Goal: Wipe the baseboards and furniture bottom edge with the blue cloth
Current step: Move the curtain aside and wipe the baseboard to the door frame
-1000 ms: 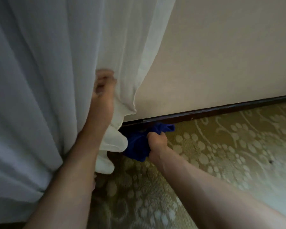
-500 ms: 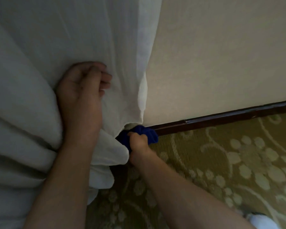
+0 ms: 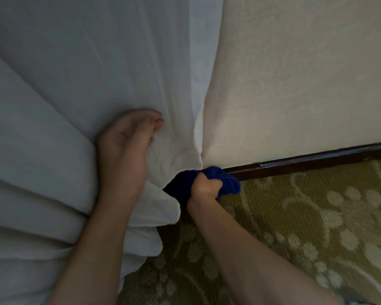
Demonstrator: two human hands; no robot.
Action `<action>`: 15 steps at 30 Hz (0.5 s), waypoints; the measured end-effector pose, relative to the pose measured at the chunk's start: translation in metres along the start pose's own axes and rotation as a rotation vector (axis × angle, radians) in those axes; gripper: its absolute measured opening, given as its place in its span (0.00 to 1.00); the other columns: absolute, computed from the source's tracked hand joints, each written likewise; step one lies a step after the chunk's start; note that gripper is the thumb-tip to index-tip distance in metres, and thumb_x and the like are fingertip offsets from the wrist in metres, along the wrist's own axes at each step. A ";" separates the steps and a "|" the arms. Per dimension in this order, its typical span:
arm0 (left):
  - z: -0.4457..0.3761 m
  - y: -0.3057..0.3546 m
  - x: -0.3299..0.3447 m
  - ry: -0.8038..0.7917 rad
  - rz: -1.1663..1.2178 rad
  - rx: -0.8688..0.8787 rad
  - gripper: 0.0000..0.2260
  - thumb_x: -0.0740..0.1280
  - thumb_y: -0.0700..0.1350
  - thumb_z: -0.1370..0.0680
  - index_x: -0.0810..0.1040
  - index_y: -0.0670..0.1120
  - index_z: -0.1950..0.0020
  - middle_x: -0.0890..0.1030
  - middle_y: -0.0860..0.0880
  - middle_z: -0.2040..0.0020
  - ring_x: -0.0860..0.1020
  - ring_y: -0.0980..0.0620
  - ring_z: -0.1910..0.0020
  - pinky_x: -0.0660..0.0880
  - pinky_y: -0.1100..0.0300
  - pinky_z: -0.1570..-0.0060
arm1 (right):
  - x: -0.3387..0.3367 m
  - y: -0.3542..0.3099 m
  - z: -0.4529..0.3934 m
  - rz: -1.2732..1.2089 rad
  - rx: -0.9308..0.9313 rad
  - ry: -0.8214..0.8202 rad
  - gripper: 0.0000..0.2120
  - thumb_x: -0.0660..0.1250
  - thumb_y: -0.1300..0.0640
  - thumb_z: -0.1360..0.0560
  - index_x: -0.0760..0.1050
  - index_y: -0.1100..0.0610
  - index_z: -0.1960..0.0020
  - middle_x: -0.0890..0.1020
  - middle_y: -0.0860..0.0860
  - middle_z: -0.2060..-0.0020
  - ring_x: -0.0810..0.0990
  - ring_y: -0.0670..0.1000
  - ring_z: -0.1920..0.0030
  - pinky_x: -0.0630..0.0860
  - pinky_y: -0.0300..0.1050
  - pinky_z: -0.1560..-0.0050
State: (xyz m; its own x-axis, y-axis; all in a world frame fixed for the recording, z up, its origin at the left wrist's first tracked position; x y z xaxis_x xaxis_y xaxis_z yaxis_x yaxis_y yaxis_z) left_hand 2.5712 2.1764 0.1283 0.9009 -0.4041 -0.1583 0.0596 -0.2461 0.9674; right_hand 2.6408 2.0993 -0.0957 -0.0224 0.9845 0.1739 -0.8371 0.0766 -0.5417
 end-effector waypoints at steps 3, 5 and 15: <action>0.002 -0.008 0.009 -0.032 0.026 -0.050 0.10 0.62 0.44 0.25 0.81 0.46 0.49 0.84 0.50 0.53 0.82 0.58 0.52 0.76 0.67 0.53 | 0.010 0.006 0.008 0.040 0.042 -0.088 0.26 0.60 0.65 0.22 0.59 0.60 0.26 0.70 0.62 0.32 0.74 0.63 0.37 0.73 0.62 0.36; 0.001 -0.008 0.013 -0.034 0.027 -0.045 0.10 0.62 0.44 0.25 0.81 0.45 0.48 0.84 0.50 0.54 0.82 0.58 0.53 0.76 0.65 0.52 | 0.004 0.004 0.009 0.027 0.072 -0.128 0.24 0.60 0.66 0.23 0.61 0.61 0.28 0.72 0.62 0.34 0.75 0.63 0.38 0.74 0.62 0.37; -0.014 -0.006 -0.032 0.127 0.025 0.018 0.09 0.62 0.38 0.21 0.80 0.45 0.55 0.82 0.49 0.63 0.79 0.57 0.62 0.74 0.68 0.60 | -0.030 -0.009 -0.012 -0.111 -0.043 0.095 0.26 0.62 0.60 0.22 0.59 0.57 0.25 0.69 0.59 0.30 0.73 0.62 0.35 0.72 0.62 0.35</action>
State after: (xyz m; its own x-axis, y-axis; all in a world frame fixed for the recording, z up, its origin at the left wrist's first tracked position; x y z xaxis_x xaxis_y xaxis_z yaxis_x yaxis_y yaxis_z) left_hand 2.5483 2.2032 0.1307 0.9492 -0.2958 -0.1072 0.0302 -0.2535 0.9669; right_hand 2.6554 2.0712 -0.1054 0.1220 0.9800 0.1570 -0.8075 0.1900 -0.5585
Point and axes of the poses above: each hand's wrist, its own z-axis away from the middle knuckle, its own x-axis out of the palm, y = z × x, the point moved 7 cm from there along -z, towards the middle knuckle
